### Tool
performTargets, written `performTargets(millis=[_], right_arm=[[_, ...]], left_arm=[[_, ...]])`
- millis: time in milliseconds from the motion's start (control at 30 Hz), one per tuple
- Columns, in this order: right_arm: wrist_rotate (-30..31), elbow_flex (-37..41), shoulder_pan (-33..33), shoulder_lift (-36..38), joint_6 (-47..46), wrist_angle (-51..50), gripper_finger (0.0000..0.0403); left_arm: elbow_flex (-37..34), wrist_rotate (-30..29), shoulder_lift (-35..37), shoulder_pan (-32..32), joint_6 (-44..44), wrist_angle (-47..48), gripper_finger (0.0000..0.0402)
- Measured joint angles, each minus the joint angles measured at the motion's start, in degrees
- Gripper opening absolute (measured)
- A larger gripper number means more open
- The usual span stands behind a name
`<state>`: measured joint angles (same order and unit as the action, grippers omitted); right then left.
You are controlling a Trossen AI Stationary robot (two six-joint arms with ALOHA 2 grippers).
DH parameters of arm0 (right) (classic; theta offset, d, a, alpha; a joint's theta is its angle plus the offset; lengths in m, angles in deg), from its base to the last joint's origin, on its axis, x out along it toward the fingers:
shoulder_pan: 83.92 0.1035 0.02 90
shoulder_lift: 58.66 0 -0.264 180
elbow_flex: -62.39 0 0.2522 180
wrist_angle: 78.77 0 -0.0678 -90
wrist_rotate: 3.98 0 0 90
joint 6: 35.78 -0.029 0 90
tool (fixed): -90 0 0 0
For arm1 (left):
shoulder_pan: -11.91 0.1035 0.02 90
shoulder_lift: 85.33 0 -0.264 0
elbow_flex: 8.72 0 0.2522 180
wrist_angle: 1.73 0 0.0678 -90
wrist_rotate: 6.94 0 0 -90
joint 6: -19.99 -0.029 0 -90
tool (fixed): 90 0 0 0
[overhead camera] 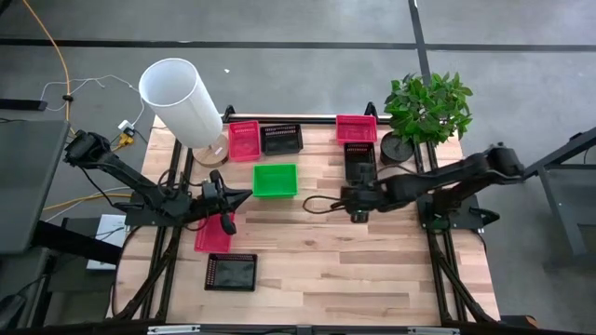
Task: Stack baskets by color
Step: Stack the right top black basket on top of the left top black basket
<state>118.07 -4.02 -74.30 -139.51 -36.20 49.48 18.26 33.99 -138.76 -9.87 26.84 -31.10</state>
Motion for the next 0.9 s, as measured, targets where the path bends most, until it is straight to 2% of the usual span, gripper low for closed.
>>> performTargets(millis=[167, 433, 567, 700, 900], right_arm=[[-2.4, 2.3, -3.0, 2.5, -3.6, -0.2, 0.0024], [-10.1, 2.3, -11.4, 0.2, 1.9, -1.6, 0.0168], [-9.3, 2.3, -14.2, -2.4, 5.8, -2.5, 0.0213], [-9.7, 2.3, -16.4, -5.1, 8.1, -2.5, 0.0223], [-11.3, 2.3, -17.2, -8.7, 9.1, -2.9, 0.0204]], left_arm=[[0.0, -0.7, 0.0, 0.0, -0.6, -0.5, 0.0], [0.0, -0.6, 0.0, 0.0, -0.4, -0.3, 0.0], [0.0, -0.6, 0.0, 0.0, -0.4, 0.0, 0.0], [0.0, -0.6, 0.0, 0.0, -0.4, 0.0, 0.0], [0.0, -0.6, 0.0, 0.0, -0.4, 0.0, 0.0]])
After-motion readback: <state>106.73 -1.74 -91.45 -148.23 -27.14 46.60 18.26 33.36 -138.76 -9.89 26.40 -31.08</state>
